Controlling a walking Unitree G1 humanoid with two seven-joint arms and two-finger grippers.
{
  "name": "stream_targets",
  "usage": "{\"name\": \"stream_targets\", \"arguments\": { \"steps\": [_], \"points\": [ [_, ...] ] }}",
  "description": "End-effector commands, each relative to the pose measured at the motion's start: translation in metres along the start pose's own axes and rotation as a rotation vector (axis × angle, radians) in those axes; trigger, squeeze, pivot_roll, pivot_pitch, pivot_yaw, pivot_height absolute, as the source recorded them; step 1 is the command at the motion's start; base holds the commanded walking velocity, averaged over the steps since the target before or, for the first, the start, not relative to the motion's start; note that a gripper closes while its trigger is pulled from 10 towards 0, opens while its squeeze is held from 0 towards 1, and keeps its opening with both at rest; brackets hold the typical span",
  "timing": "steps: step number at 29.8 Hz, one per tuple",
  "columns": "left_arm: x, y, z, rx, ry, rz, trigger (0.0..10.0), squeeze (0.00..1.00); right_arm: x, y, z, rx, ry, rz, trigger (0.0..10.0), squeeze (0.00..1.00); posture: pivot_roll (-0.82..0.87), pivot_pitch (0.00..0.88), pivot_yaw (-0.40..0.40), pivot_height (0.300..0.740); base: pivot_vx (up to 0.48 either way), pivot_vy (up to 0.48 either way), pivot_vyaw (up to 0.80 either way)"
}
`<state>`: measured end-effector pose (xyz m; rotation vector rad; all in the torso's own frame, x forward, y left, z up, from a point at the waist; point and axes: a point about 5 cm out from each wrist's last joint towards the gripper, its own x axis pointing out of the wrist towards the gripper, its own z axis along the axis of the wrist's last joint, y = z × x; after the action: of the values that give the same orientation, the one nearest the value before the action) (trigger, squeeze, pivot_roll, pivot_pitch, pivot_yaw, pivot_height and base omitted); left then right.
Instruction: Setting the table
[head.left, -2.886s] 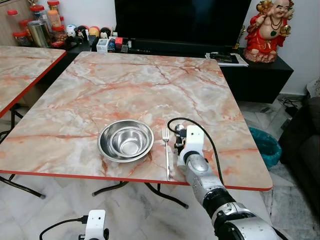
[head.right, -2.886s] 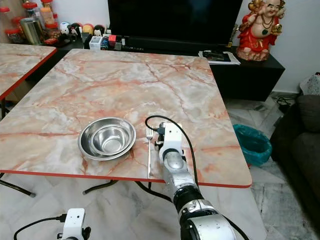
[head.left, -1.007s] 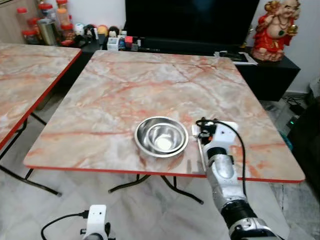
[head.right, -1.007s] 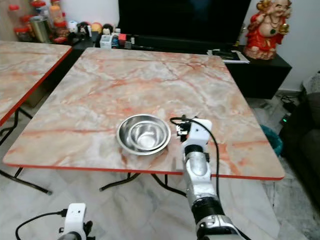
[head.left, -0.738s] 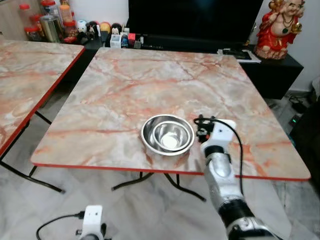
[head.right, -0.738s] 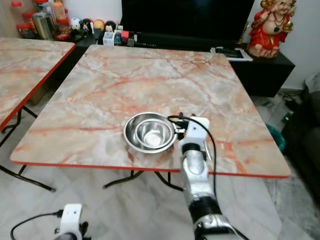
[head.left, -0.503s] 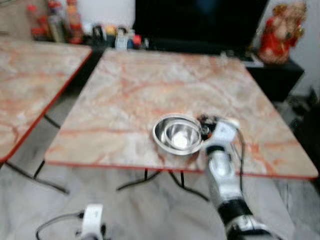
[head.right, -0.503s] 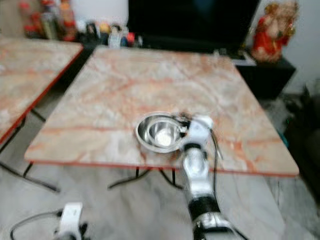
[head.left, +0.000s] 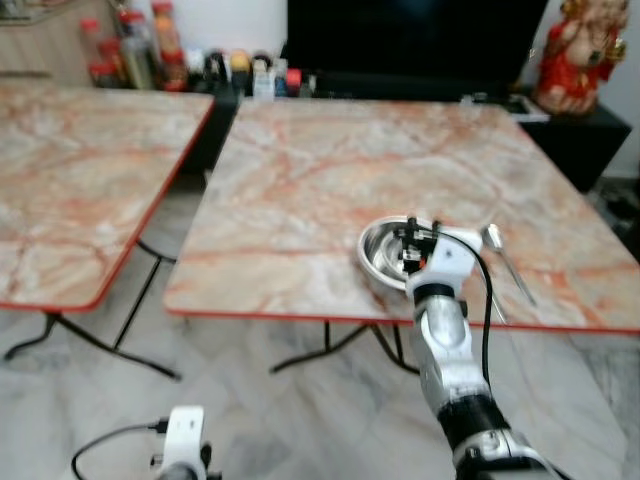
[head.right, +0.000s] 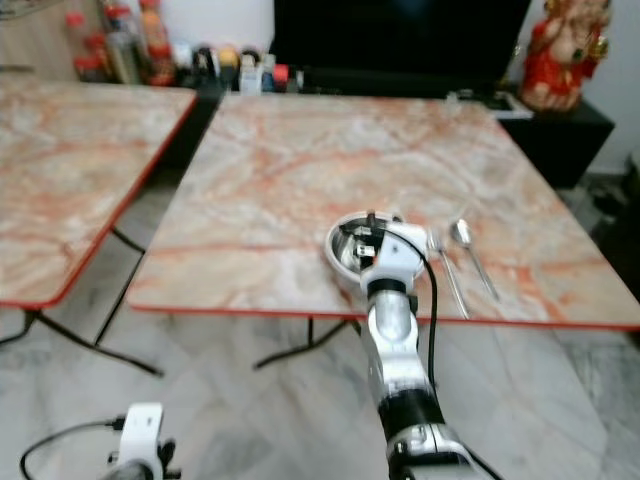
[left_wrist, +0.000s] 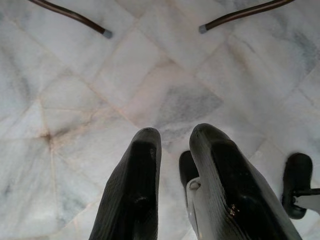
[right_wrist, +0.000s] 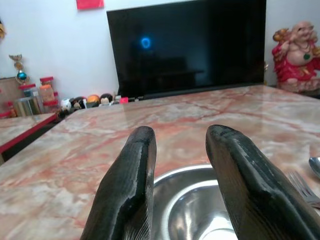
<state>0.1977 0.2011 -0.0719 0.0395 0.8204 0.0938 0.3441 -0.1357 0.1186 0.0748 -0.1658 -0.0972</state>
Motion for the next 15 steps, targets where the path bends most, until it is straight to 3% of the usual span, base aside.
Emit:
{"name": "stream_targets", "arguments": {
  "steps": [1, 15],
  "points": [
    [0.0001, -0.0064, -0.0017, -0.016, 0.011, -0.013, 10.0, 0.0, 0.0005, -0.0095, 0.004, -0.02, -0.02, -0.026, 10.0, 0.0, 0.04, 0.0, -0.03, 0.74, 0.0, 0.33, 0.0],
    [0.0, -0.0062, -0.0019, -0.017, 0.011, -0.013, 10.0, 0.0, 0.0006, -0.0107, 0.0054, -0.041, -0.026, -0.023, 10.0, 0.0, 0.04, 0.0, -0.029, 0.74, 0.0, 0.351, 0.0]
  ]
}}
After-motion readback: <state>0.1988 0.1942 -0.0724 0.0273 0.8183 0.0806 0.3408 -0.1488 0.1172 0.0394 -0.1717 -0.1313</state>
